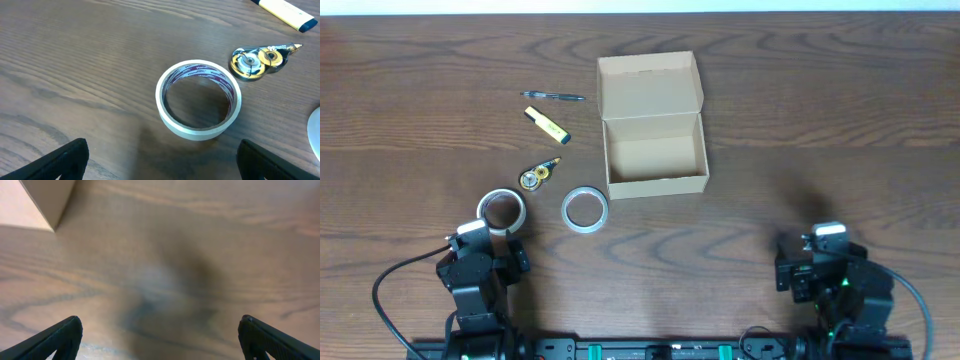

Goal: Pack container

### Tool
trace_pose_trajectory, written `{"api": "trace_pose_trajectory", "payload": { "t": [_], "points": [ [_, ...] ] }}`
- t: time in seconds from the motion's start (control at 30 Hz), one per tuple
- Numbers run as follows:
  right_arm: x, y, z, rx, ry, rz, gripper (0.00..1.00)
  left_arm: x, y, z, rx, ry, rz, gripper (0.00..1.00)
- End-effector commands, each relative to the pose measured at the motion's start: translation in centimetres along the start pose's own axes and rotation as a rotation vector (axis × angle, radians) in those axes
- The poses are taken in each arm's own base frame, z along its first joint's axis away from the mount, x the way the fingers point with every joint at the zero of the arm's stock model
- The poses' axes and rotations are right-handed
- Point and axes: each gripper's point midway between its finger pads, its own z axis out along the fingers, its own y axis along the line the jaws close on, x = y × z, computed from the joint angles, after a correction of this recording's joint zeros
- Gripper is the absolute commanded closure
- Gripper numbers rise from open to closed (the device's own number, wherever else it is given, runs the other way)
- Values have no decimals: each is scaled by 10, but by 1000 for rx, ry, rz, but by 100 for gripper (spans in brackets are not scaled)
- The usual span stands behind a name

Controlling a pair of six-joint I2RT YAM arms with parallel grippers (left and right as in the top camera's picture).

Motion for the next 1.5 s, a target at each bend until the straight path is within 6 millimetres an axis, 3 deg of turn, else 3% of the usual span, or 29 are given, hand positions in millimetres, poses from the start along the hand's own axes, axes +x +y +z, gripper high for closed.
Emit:
{"api": "trace_pose_trajectory", "payload": {
  "t": [0.0,0.13,0.27,1.33,1.47],
  "points": [
    [12,3,9,1,8,6,1,7,-1,3,2,11,20,5],
    [26,7,18,1,33,-22,1,7,-1,3,2,11,20,5],
    [26,-1,17,54,40,-41,1,6,-1,3,2,11,20,4],
    [26,0,17,52,39,-41,1,6,0,3,1,10,19,5],
    [26,0,17,52,39,-41,1,1,-3,2,15,-9,-61,5]
  ]
}}
